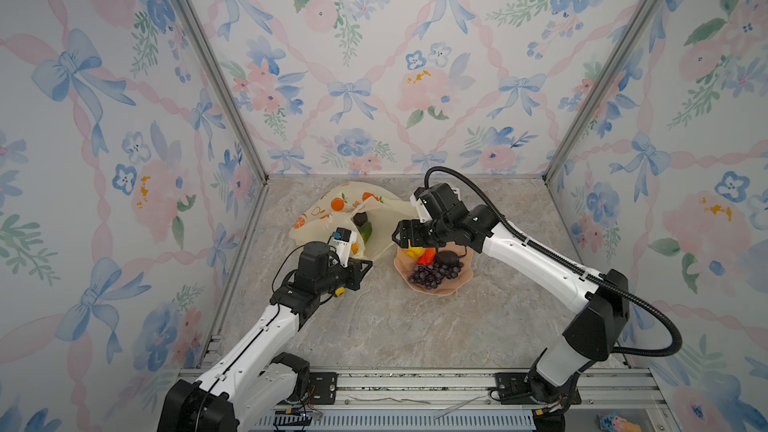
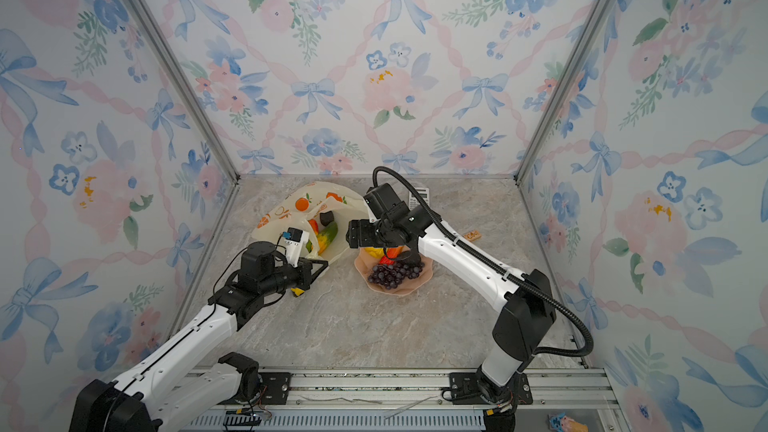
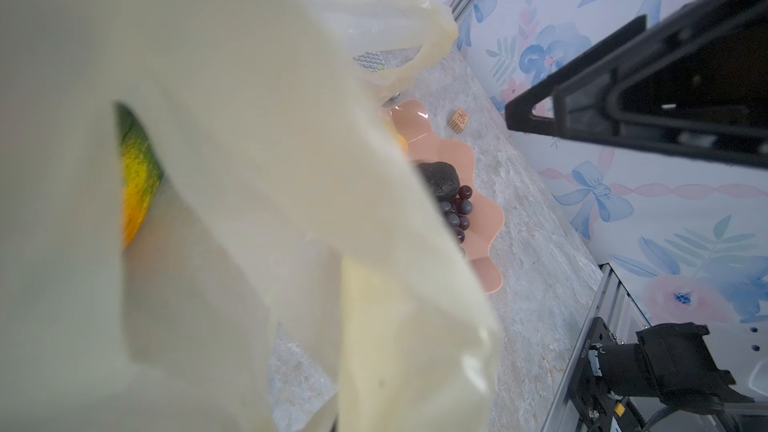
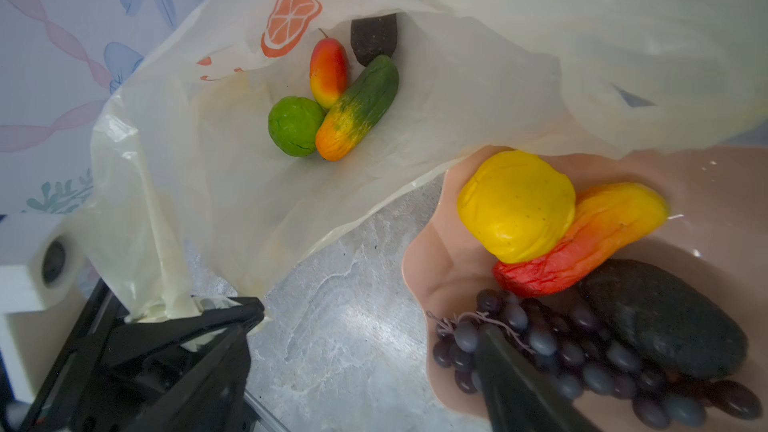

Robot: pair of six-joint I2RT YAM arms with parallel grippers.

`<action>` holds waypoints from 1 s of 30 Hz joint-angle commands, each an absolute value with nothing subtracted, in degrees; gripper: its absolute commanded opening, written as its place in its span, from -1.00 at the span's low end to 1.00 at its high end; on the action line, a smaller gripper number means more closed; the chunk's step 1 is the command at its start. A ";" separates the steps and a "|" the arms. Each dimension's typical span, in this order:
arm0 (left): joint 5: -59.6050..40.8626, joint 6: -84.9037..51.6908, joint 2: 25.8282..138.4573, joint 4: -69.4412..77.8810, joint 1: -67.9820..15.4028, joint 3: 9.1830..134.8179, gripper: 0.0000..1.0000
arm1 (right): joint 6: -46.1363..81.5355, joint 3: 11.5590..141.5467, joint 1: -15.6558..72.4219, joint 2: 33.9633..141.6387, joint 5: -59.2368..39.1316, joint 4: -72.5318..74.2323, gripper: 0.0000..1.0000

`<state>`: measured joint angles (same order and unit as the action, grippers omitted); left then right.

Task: Place the fruits into the plastic bag
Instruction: 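Withdraw the right gripper from the bag back over the bowl, then lower the right gripper onto the yellow fruit and close it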

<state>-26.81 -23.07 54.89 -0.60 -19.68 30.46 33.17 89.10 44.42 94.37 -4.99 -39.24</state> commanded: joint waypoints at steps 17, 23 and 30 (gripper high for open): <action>-25.93 -21.71 53.80 -1.67 -19.46 31.99 -1.00 | 31.18 84.77 43.11 100.51 4.06 -42.09 0.94; -26.02 -21.71 53.53 -1.70 -19.51 31.99 -1.00 | 30.57 87.90 41.95 105.75 4.17 -42.89 0.93; -26.36 -21.71 53.87 -1.65 -19.48 32.05 -1.00 | 29.63 92.58 40.95 111.16 4.61 -44.21 0.93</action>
<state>-26.17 -22.92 54.39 -1.04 -19.68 30.57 30.76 89.95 41.80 109.25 3.53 -42.30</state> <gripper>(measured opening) 0.049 0.964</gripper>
